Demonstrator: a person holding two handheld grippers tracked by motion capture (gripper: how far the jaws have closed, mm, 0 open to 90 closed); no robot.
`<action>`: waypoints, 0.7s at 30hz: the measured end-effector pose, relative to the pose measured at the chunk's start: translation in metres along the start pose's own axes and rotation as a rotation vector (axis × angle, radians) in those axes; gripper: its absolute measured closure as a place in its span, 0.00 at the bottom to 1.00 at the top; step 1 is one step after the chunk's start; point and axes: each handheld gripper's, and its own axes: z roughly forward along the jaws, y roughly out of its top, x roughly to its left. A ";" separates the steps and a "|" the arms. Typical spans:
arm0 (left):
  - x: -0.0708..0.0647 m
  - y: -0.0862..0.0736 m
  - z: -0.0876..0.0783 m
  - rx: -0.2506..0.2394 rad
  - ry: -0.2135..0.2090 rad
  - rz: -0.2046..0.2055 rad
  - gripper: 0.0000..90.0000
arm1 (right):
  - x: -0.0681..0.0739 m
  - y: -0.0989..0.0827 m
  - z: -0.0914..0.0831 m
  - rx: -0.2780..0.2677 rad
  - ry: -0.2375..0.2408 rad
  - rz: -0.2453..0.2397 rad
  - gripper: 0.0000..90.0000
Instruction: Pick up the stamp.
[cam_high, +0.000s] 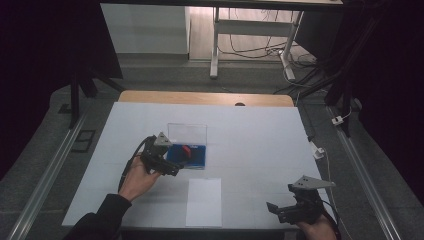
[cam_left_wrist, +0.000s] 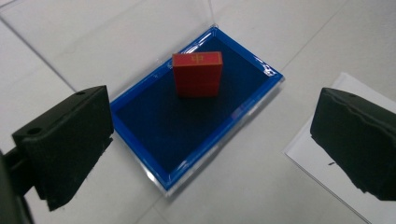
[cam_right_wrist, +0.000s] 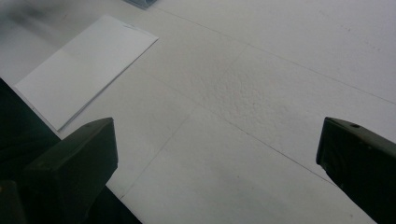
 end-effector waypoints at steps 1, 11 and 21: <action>0.001 0.002 0.003 0.003 -0.004 -0.001 0.00 | 0.000 0.000 0.000 0.001 0.001 -0.001 0.00; 0.007 0.016 0.032 0.033 -0.034 0.020 0.00 | 0.000 0.000 0.000 0.007 0.002 -0.004 0.00; 0.009 0.023 0.042 0.069 0.012 0.034 0.29 | 0.001 0.000 0.001 0.014 0.002 -0.007 0.00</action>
